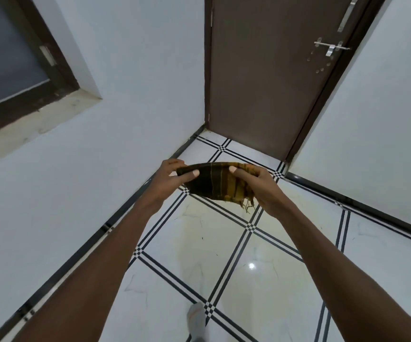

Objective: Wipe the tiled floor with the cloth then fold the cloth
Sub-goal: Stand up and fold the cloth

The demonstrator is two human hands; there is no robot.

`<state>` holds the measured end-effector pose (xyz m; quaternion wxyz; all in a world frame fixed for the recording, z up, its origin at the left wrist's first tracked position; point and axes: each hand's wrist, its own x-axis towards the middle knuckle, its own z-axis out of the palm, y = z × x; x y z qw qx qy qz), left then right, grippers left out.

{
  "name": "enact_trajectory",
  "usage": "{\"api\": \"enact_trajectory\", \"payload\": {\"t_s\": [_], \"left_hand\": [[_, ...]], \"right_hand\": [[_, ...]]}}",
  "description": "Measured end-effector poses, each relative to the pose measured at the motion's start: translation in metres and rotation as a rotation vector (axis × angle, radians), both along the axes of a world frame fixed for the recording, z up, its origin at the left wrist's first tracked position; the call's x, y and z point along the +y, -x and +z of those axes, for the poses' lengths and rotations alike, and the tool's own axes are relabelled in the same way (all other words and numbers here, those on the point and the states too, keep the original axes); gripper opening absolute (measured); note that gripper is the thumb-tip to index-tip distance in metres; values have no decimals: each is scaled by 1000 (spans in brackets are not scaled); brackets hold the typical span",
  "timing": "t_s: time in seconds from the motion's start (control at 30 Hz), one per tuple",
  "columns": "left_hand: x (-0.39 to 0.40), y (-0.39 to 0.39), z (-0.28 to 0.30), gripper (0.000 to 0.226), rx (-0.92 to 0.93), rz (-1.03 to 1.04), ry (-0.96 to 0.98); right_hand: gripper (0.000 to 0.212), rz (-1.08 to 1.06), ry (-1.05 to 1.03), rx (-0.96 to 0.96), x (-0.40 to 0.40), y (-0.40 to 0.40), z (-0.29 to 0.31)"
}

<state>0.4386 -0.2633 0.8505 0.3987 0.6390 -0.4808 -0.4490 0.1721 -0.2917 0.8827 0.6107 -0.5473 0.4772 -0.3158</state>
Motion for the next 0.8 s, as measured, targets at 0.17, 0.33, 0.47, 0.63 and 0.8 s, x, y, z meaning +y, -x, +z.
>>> {"api": "enact_trajectory", "payload": {"t_s": [0.17, 0.33, 0.47, 0.63, 0.8], "left_hand": [[78, 14, -2, 43, 354, 247, -22], [181, -7, -23, 42, 338, 611, -43], [274, -34, -25, 41, 404, 810, -96], [423, -72, -29, 40, 390, 1063, -22], [593, -85, -28, 38, 418, 1421, 30]], "right_hand": [[26, -40, -273, -262, 56, -25, -5], [23, 90, -399, -298, 128, -70, -19], [29, 219, -469, -292, 191, -117, -24], [27, 526, -497, -249, 304, -199, -21], [23, 843, -473, -147, 445, -272, -20]]}}
